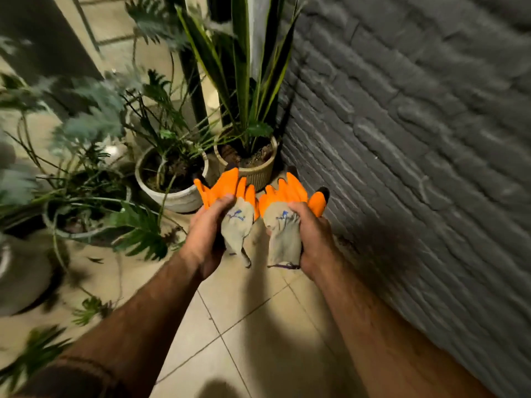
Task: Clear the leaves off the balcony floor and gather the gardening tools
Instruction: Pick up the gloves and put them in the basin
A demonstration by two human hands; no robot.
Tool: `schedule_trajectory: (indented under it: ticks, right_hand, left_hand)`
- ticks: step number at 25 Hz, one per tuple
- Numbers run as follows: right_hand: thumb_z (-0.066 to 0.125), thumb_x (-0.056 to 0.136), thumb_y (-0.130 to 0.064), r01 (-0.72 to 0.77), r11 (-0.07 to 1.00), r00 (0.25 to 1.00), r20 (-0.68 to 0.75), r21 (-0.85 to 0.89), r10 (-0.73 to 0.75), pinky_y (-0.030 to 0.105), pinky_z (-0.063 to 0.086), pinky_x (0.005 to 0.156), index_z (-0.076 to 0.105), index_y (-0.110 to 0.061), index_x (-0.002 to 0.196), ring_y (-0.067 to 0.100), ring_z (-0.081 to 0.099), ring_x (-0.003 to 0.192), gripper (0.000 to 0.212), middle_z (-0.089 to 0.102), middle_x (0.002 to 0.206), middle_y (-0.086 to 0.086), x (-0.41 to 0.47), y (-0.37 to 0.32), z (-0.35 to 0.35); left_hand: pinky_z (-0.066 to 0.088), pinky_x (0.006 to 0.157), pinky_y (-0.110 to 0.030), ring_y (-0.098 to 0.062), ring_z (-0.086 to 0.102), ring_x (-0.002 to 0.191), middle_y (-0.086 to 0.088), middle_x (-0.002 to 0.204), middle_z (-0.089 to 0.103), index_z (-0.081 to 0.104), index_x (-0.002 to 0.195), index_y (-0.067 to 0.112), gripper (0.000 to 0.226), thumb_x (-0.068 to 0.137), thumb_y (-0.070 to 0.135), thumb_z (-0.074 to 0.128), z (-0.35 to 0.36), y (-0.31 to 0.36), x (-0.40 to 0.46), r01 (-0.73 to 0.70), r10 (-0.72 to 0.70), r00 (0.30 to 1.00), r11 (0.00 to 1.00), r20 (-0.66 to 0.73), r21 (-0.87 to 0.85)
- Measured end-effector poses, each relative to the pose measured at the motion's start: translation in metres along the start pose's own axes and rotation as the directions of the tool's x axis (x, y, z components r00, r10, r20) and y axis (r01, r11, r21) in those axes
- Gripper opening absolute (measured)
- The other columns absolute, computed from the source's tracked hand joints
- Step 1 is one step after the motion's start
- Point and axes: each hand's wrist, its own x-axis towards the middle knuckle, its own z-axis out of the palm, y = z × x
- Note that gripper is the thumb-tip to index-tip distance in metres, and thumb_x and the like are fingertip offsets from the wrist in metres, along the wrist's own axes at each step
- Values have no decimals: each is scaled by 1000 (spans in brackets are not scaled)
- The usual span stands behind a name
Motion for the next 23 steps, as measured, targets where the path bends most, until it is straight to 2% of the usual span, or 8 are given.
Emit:
schedule_trajectory:
  ticks: [4, 7, 9, 12, 15, 18, 20, 23]
  right_hand:
    - [82, 71, -27, 39, 997, 999, 19, 66, -40, 57, 56, 91, 73, -3, 106, 36, 73, 97, 43, 76, 105, 17, -95, -80, 31]
    - [71, 91, -14, 17, 992, 993, 111, 125, -31, 48, 61, 80, 71, 1, 108, 35, 75, 91, 23, 76, 102, 19, -181, -144, 55]
    - [69, 94, -14, 45, 989, 989, 131, 138, -63, 49, 61, 82, 71, -1, 108, 34, 75, 92, 20, 76, 102, 19, -225, -176, 67]
    - [70, 94, -18, 62, 995, 982, 172, 74, -74, 51, 59, 87, 68, 1, 115, 33, 75, 95, 29, 76, 104, 19, -274, -216, 92]
    - [72, 92, -20, 67, 998, 959, 276, 12, -68, 57, 56, 91, 68, 0, 117, 35, 74, 97, 33, 75, 105, 19, -320, -241, 115]
    - [72, 92, -21, 72, 996, 921, 385, -46, -49, 55, 57, 90, 69, 0, 115, 34, 74, 96, 32, 76, 104, 18, -353, -256, 137]
    - [72, 93, -21, 80, 991, 893, 450, -108, -23, 53, 59, 86, 70, 1, 112, 34, 74, 95, 29, 76, 103, 19, -377, -257, 148]
    - [72, 92, -18, 100, 983, 843, 539, -157, 0, 51, 60, 82, 69, -1, 110, 34, 74, 94, 25, 75, 105, 19, -401, -257, 166]
  left_hand:
    - [54, 90, -43, -29, 70, 109, -13, 119, 71, 63, 128, 10, 37, 95, 27, 63, 56, 84, -88, -18, 17, 999, 1000, -45, -12]
    - [51, 99, -47, -30, 68, 112, -15, 122, 70, 61, 130, 8, 35, 98, 20, 57, 89, 151, -163, -35, 32, 998, 998, -49, -46]
    - [49, 101, -47, -29, 67, 114, -11, 123, 70, 61, 131, 14, 33, 100, 20, 53, 103, 186, -205, -51, 48, 998, 996, -44, -76]
    - [46, 104, -50, -30, 66, 117, -9, 128, 68, 58, 136, 20, 35, 102, 21, 51, 111, 229, -257, -115, 108, 993, 984, -57, -134]
    - [41, 109, -54, -31, 63, 121, -9, 132, 66, 56, 138, 20, 36, 103, 21, 52, 115, 259, -306, -229, 211, 971, 955, -109, -187]
    - [40, 110, -53, -31, 60, 125, -9, 136, 63, 56, 137, 23, 35, 103, 20, 52, 121, 279, -349, -305, 278, 950, 920, -139, -247]
    - [44, 107, -49, -28, 62, 122, -8, 134, 65, 57, 136, 21, 35, 102, 18, 52, 120, 278, -379, -374, 320, 919, 890, -229, -261]
    - [53, 94, -43, -27, 69, 109, -12, 118, 72, 62, 127, 11, 28, 100, 16, 55, 118, 272, -419, -417, 286, 864, 868, -414, -271]
